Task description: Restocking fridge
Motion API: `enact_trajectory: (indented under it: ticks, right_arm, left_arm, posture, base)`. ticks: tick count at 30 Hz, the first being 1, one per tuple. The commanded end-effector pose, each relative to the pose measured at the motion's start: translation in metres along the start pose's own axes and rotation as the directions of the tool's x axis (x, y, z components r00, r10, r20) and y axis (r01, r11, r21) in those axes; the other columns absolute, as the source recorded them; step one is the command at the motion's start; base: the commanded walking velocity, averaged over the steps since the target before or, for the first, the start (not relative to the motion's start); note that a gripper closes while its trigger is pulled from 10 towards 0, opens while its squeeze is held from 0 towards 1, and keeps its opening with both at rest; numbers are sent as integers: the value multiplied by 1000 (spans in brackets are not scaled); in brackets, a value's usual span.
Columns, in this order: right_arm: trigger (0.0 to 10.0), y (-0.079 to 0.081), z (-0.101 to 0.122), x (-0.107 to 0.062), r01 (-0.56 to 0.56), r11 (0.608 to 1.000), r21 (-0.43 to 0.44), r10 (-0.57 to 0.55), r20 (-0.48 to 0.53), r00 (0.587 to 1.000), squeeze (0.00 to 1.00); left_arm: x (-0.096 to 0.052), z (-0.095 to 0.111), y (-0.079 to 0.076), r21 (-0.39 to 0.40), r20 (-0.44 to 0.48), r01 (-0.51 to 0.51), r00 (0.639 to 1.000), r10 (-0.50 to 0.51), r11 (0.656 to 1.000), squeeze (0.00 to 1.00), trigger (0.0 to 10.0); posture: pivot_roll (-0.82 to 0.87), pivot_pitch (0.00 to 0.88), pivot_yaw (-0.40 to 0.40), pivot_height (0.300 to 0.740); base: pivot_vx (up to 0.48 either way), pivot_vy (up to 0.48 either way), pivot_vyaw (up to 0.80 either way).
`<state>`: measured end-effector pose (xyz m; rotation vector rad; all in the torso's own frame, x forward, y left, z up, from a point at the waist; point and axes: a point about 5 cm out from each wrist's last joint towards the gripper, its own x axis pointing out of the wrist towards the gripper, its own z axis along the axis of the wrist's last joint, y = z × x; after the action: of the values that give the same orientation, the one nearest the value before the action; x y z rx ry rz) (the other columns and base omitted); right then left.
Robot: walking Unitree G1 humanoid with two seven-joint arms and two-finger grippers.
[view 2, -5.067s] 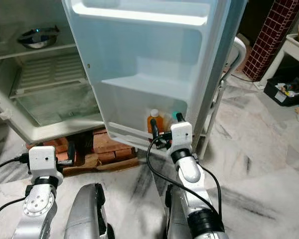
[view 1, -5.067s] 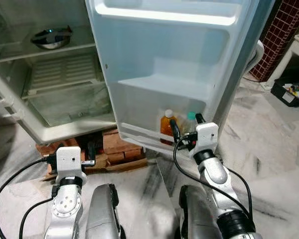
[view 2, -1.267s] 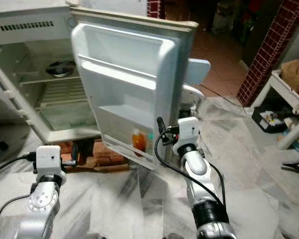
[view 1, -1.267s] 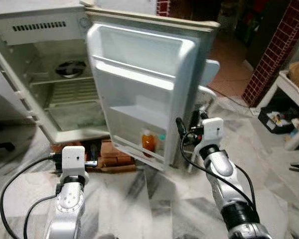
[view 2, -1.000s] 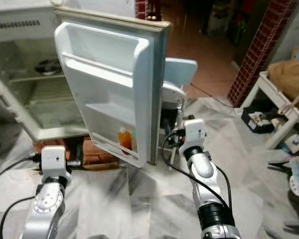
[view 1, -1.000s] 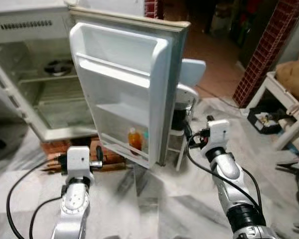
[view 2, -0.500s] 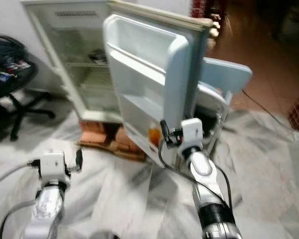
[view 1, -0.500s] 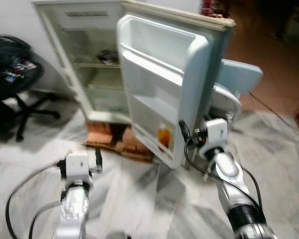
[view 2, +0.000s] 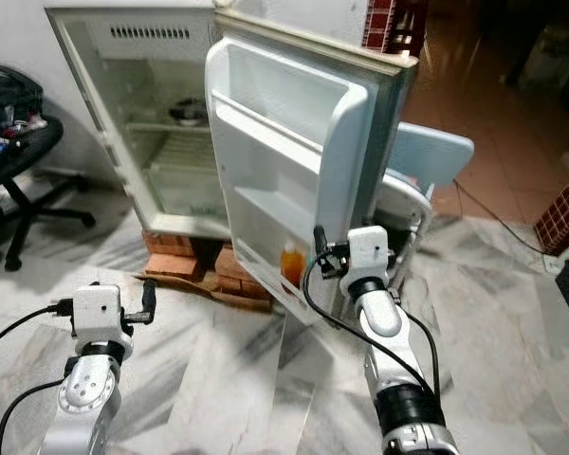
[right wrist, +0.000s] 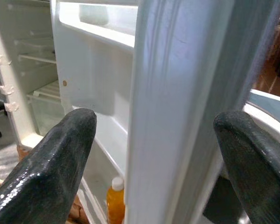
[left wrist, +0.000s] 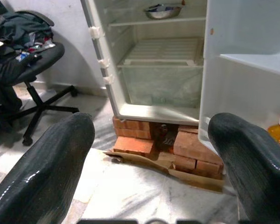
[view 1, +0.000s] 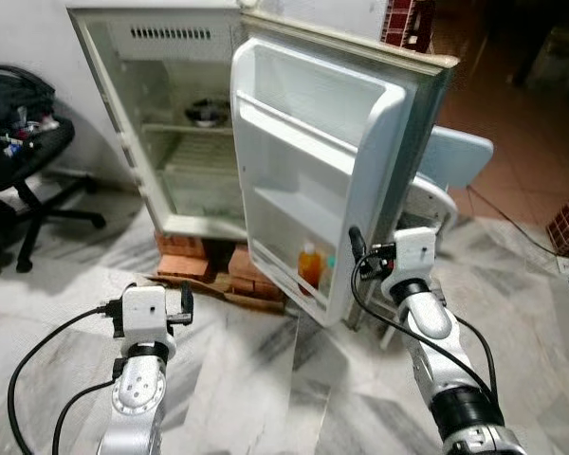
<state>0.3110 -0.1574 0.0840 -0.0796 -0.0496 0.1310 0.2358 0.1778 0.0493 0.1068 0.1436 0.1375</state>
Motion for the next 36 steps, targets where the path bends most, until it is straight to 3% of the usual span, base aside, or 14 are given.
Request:
enact_trajectory:
  ticks: [1,8,16,18,20,24,29,34,35,36]
  right_arm:
    - [10000,1,4,4,-3,1000,-9,3,10,1000,0]
    - [10000,1,4,5,6,1000,-14,-6,14,1000,0]
    - [10000,-3,1,0,11,1000,-17,-11,13,1000,0]
    - [10000,-2,1,3,-8,1000,9,8,6,1000,0]
    - [10000,-2,2,4,-8,1000,10,8,6,1000,0]
    - [10000,-1,8,21,39,995,96,-38,-12,999,0]
    - [10000,13,20,42,23,985,169,-18,-30,999,0]
    - [10000,27,25,48,-54,968,247,62,-24,998,0]
    - [10000,33,27,48,-105,956,275,112,-8,994,0]
    - [10000,50,34,46,-259,879,401,260,53,964,0]
  left_arm:
    - [2,3,2,0,12,-2,1000,2,1000,0,10000]
    - [2,2,2,0,10,-4,1000,4,1000,0,10000]
    - [-1,-1,1,-1,-9,-9,1000,9,1000,0,10000]
    - [-13,-15,4,35,-71,-14,997,16,999,0,10000]
    - [-15,-18,5,40,-81,-14,997,17,999,0,10000]
    - [-33,-37,7,57,-165,11,986,-2,998,0,10000]
    - [-35,-40,12,64,-188,-8,982,20,998,0,10000]
    - [-33,-39,10,70,-185,0,983,13,998,0,10000]
    - [-33,-38,9,72,-185,2,983,11,997,0,10000]
    - [-33,-38,9,73,-185,6,983,7,997,0,10000]
  posture:
    - [-7,14,36,740]
    - [-7,13,36,740]
    - [-9,15,37,740]
    - [-5,20,37,740]
    - [-2,21,36,740]
    - [25,34,24,740]
    - [48,31,8,740]
    - [51,28,4,740]
    - [51,28,4,740]
    - [49,27,6,740]
  base:
    - [304,0,0]
    - [298,0,0]
    - [0,0,0]
    - [0,0,0]
    - [0,0,0]
    - [0,0,0]
    - [0,0,0]
    - [0,0,0]
    - [0,0,0]
    - [0,0,0]
